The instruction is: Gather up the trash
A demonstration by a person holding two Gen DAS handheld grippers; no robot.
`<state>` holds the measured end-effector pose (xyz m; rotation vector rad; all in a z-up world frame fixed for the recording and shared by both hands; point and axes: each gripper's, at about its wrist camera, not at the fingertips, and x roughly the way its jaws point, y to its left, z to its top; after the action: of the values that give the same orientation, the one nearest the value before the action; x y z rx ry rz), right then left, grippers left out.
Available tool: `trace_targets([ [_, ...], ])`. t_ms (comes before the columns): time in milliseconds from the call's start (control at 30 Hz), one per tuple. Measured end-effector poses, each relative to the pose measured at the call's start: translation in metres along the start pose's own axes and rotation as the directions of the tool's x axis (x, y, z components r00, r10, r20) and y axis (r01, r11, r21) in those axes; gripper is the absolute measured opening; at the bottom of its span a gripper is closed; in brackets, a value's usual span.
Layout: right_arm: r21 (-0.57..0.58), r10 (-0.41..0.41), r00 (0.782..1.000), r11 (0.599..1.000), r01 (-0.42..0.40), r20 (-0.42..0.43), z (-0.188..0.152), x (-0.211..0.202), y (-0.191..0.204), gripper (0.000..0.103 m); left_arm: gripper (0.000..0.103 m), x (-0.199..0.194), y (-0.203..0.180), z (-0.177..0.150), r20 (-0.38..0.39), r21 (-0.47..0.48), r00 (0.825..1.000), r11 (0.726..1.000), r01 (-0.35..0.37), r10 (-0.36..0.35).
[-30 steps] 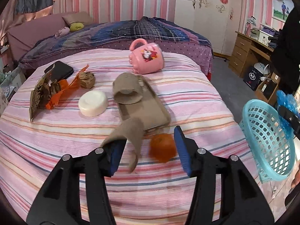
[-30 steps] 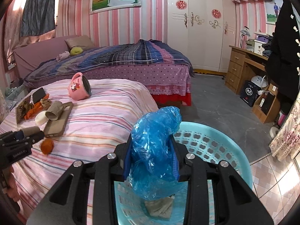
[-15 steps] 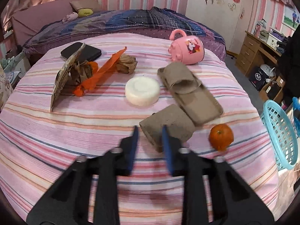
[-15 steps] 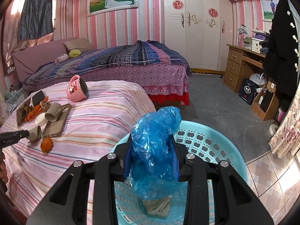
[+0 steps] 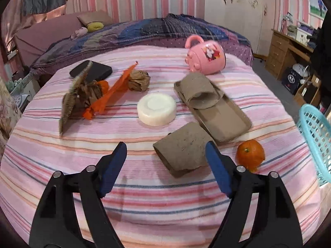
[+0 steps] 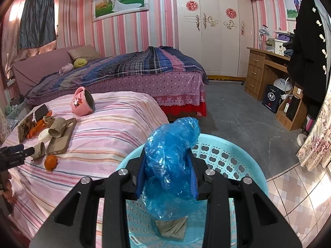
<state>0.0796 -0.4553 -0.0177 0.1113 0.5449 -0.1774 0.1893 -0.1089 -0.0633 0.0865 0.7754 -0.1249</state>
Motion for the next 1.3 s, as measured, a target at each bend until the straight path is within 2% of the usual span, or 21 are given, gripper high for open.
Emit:
trace_targets([
  [67, -0.002, 0.002, 1.0, 1.0, -0.002, -0.002, 0.0, 0.001, 0.0, 0.034, 0.083, 0.012, 0.001, 0.002, -0.035, -0.001, 0.999, 1.0, 0.022, -0.022],
  [167, -0.013, 0.005, 1.0, 1.0, -0.006, -0.008, -0.002, 0.003, 0.003, 0.034, 0.084, 0.025, 0.003, 0.006, -0.075, -0.022, 0.993, 0.996, 0.085, -0.087],
  [233, -0.019, 0.007, 1.0, 1.0, -0.007, -0.011, -0.002, 0.003, 0.004, 0.034, 0.075, 0.025, 0.003, 0.006, -0.07, -0.03, 0.991, 0.993, 0.112, -0.114],
  [267, -0.019, 0.007, 1.0, 1.0, -0.008, -0.011, -0.003, 0.003, 0.004, 0.034, 0.058, 0.024, 0.002, 0.005, -0.066, -0.028, 0.988, 0.99, 0.135, -0.137],
  [300, -0.018, 0.008, 1.0, 1.0, -0.008, -0.011, -0.003, 0.003, 0.004, 0.034, 0.054, 0.022, 0.0, 0.005, -0.066, -0.027, 0.984, 0.987, 0.161, -0.163],
  [400, -0.016, 0.009, 1.0, 1.0, -0.009, -0.01, -0.003, 0.003, 0.005, 0.034, 0.044, 0.013, -0.004, 0.004, -0.036, -0.01, 0.99, 0.99, 0.139, -0.139],
  [533, -0.021, 0.009, 1.0, 1.0, -0.009, -0.011, -0.003, 0.003, 0.006, 0.034, 0.029, -0.007, -0.005, 0.005, 0.007, -0.019, 0.988, 0.988, 0.154, -0.154],
  [600, -0.018, 0.01, 1.0, 1.0, -0.01, -0.01, -0.003, 0.003, 0.006, 0.034, 0.024, -0.017, -0.009, 0.006, 0.038, 0.002, 0.992, 0.992, 0.123, -0.123],
  [767, -0.007, 0.011, 1.0, 1.0, -0.011, -0.011, -0.004, 0.004, 0.002, 0.034, 0.022, -0.019, -0.017, 0.003, 0.039, -0.003, 0.995, 0.996, 0.087, -0.087],
  [900, -0.011, 0.007, 1.0, 1.0, -0.008, -0.013, -0.005, 0.003, 0.001, 0.034, 0.023, -0.019, -0.019, 0.003, 0.041, -0.021, 0.995, 0.995, 0.095, -0.094],
  [1067, -0.016, -0.002, 1.0, 1.0, 0.001, -0.03, -0.009, 0.007, -0.001, 0.034, 0.023, -0.015, -0.025, 0.003, 0.046, -0.001, 0.997, 0.998, 0.062, -0.062],
  [1300, -0.023, -0.006, 1.0, 1.0, 0.005, -0.03, -0.01, 0.008, 0.0, 0.034, 0.019, -0.02, -0.016, 0.006, 0.05, -0.034, 0.997, 0.998, 0.055, -0.053],
])
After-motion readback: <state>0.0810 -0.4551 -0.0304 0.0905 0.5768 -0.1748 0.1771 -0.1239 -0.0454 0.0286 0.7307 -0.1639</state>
